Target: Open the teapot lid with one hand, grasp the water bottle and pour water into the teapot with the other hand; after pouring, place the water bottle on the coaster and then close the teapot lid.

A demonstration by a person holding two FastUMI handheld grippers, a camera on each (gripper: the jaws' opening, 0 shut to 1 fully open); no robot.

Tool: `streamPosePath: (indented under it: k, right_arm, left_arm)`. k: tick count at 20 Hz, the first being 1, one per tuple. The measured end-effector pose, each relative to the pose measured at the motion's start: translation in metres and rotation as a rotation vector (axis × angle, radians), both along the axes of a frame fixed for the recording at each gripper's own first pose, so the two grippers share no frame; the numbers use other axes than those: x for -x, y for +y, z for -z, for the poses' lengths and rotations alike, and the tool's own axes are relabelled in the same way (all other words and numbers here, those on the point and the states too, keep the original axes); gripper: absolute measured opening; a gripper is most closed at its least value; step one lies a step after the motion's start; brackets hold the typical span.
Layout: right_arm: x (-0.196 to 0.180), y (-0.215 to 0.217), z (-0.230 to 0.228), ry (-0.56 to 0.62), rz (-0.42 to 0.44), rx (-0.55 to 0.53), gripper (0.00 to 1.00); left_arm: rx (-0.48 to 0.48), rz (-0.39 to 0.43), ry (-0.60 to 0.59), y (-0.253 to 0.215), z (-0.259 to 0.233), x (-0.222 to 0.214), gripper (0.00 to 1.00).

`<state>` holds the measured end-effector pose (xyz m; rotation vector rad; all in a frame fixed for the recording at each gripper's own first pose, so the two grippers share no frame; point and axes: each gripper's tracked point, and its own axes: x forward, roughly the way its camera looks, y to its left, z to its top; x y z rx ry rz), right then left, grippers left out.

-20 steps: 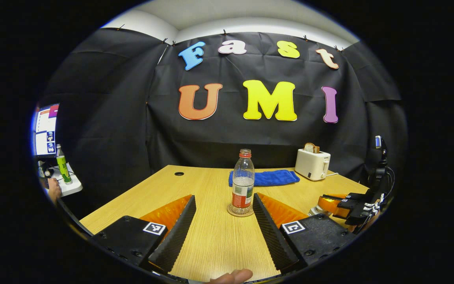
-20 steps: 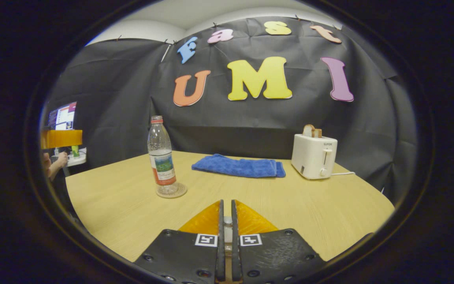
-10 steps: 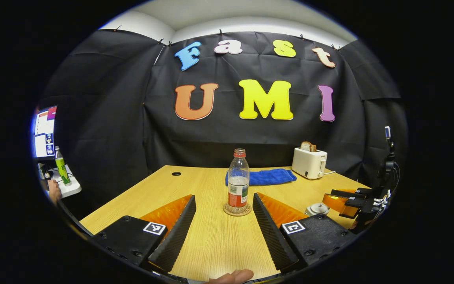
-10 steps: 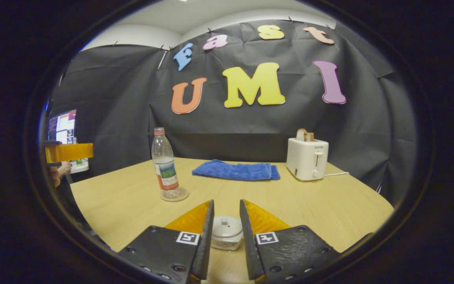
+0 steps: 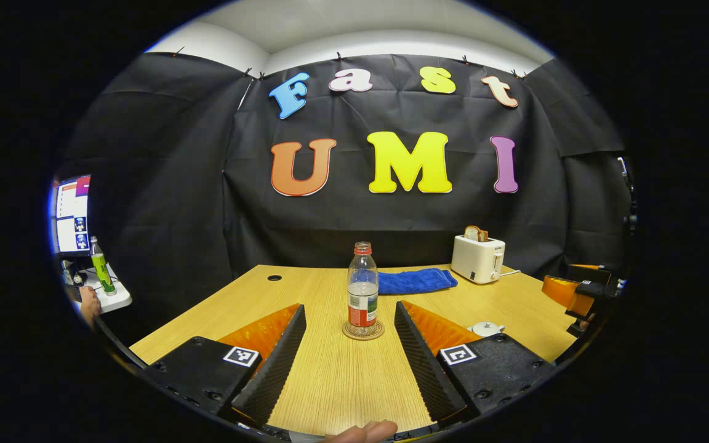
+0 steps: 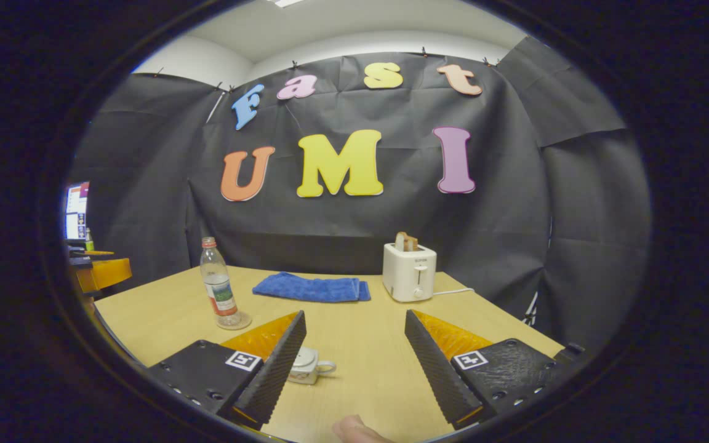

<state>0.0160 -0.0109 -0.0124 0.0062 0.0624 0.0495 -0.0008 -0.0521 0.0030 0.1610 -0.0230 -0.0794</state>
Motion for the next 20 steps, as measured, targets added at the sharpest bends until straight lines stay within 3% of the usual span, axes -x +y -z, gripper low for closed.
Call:
streamPosePath:
  k: [7, 20]
  right_arm:
    - [0.017, -0.016, -0.021, -0.02, 0.029, -0.01, 0.95]
    - [0.011, -0.023, -0.01, 0.015, 0.05, -0.025, 0.97]
  left_arm:
    - [-0.052, -0.033, 0.019, 0.003, 0.004, 0.003, 0.91]
    - [-0.03, -0.017, -0.006, 0.007, -0.001, 0.002, 0.91]
